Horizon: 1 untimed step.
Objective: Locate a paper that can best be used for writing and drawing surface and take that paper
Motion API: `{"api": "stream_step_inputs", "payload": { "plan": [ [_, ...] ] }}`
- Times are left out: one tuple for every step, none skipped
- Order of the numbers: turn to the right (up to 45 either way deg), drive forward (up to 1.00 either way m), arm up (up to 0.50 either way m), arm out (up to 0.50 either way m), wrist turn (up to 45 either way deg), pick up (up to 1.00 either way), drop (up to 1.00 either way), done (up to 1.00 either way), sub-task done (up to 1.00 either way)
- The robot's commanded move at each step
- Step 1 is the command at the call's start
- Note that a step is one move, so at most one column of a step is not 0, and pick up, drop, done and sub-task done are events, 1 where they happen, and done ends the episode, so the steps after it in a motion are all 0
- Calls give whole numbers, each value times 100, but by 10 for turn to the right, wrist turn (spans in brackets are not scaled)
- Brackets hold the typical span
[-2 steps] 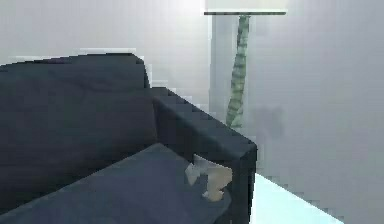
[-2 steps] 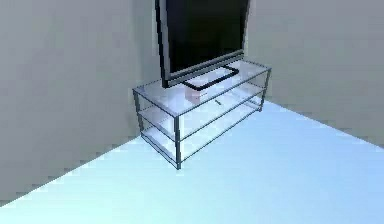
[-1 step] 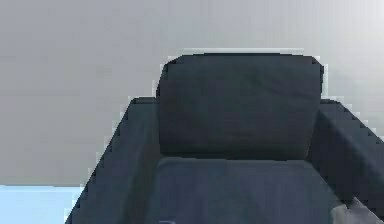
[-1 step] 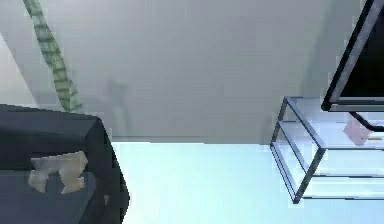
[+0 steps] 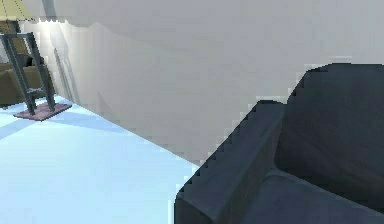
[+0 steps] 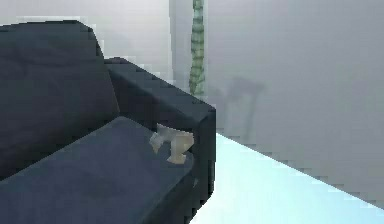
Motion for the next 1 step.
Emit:
{"api": "stream_step_inputs", "payload": {
  "plan": [
    [0,0,50,0,0,0,0,0,0]
  ]
}}
